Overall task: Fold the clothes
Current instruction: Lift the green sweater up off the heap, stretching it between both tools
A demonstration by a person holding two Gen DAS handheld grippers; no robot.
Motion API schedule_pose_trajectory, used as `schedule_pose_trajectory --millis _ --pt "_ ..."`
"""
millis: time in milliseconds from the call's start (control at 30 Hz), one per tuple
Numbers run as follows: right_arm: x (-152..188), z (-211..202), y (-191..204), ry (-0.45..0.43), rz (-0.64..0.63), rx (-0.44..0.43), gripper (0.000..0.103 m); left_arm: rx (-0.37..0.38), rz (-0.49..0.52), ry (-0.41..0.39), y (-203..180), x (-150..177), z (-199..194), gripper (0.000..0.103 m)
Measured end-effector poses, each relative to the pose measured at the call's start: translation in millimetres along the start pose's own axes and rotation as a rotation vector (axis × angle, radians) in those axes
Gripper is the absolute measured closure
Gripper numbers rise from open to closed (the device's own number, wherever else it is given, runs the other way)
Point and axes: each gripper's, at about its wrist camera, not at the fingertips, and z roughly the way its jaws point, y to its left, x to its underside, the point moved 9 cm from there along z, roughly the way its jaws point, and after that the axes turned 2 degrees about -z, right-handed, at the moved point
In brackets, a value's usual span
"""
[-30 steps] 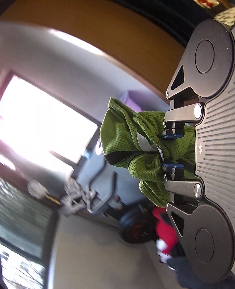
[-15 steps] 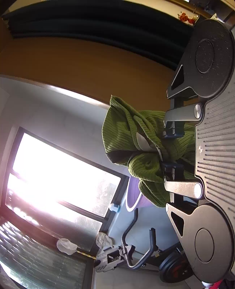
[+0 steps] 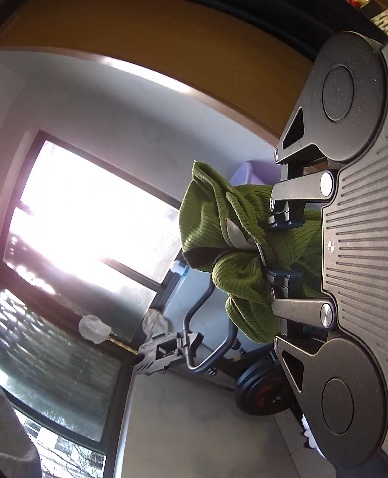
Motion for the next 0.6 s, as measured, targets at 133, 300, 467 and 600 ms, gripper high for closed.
schedule_pose_trajectory --millis 133,300,467,600 --pt "-1 10 19 0.021 -0.021 -0.036 0.031 0.017 0.006 -0.013 2 -13 -8 0.08" --pt "6 33 32 0.061 -0.021 -0.059 0.036 0.053 0.024 -0.036 -6 -26 -32 0.081" --pt "-17 29 28 -0.014 0.068 -0.094 0.089 0.087 0.043 -0.058 -16 -41 -56 0.081" --pt "-51 8 5 -0.16 0.176 -0.036 0.094 0.138 0.057 -0.065 -32 -51 -67 0.081"
